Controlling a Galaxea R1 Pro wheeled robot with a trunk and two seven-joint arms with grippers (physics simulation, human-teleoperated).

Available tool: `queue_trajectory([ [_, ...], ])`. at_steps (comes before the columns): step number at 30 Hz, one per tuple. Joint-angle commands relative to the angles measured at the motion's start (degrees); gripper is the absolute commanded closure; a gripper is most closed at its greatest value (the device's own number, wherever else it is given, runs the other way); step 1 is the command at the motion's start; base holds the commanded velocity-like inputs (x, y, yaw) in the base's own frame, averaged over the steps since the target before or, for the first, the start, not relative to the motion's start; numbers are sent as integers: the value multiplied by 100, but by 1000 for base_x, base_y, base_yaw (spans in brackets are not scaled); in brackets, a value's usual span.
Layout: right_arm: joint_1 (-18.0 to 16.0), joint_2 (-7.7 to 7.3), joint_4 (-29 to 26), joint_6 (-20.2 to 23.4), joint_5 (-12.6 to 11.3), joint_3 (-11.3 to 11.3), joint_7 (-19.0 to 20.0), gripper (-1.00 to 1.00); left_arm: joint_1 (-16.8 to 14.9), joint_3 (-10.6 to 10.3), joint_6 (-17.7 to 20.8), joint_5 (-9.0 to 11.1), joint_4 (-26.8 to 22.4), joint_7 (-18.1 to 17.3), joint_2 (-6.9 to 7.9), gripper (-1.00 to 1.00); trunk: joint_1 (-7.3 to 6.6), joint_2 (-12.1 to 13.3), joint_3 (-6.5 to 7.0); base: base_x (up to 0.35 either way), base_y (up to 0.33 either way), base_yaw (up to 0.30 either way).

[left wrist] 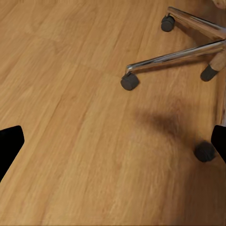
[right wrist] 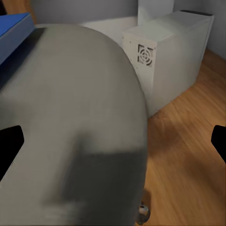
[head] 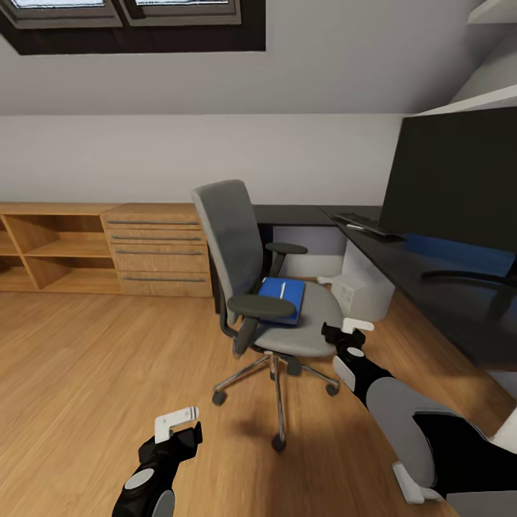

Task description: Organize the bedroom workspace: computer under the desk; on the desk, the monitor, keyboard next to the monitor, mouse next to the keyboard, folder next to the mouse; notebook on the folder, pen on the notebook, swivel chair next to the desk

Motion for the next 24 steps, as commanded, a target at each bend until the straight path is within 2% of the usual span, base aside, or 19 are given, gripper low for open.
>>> queue_trajectory([
  [1, -4, -4, 5, -38, -48, -26, 19, -100, 0, -5, 8, 59, -8, 54, 1, -100, 1, -2, -5, 113, 0, 0],
  [4, -4, -41, 5, -36, -52, -29, 21, -100, -1, -1, 9, 58, -8, 54, 1, -100, 1, -2, -5, 74, 0, 0],
  [5, -4, -121, 6, -31, -152, -74, 23, -100, 0, 5, 8, 57, -8, 57, 1, -100, 1, -2, -5, 19, 0, 0],
  [10, -4, -187, 6, -25, -566, -166, 39, -100, 0, 96, 8, 59, -8, 56, 1, -100, 1, -2, -5, 20, 1, 0],
  [11, -2, -270, 1, -23, -995, -199, 99, -100, -3, 218, 8, 62, -8, 48, 1, -100, 1, -2, -5, 200, 18, 0],
  [13, -3, -300, 0, -22, -1200, -207, 160, -100, -3, 291, 8, 62, -8, 42, 1, -100, 1, -2, -5, 234, 13, 0],
  [14, -3, -321, 0, -20, -1395, -212, 237, -100, -2, 330, 8, 63, -8, 41, 1, -100, 1, -2, -5, 248, 7, 0],
  [15, -3, -339, 5, -10, -1667, -216, 364, -100, -3, 462, 8, 64, -8, 37, -4, -100, 1, -2, -5, 148, 4, 0],
  [17, -4, -347, 8, -1, -1843, -221, 435, -100, -3, 499, 8, 65, -8, 37, -5, -100, 1, -2, -5, 107, 3, 0],
  [18, -4, -358, 10, 8, -2020, -224, 482, -100, -3, 523, 8, 65, -8, 37, -6, -100, 1, -2, -5, 61, 2, 0],
  [19, -2, -392, 14, 19, -2302, -227, 523, -100, -2, 543, 8, 65, -8, 36, -7, -100, 1, -2, -5, 31, 1, 0],
  [21, -3, -424, 17, 26, -2497, -225, 538, -100, -2, 551, 8, 65, -8, 36, -7, -100, 1, -2, -5, 22, 1, 0],
  [22, -3, -460, 20, 49, -2759, -223, 555, -100, -2, 558, 8, 66, -8, 36, -7, -100, 1, -2, -5, 10, 0, 0],
  [24, -3, -479, 22, 110, -2942, -222, 564, -100, -5, 563, 8, 66, -8, 36, -7, -100, 1, -2, -5, 10, 0, 0],
])
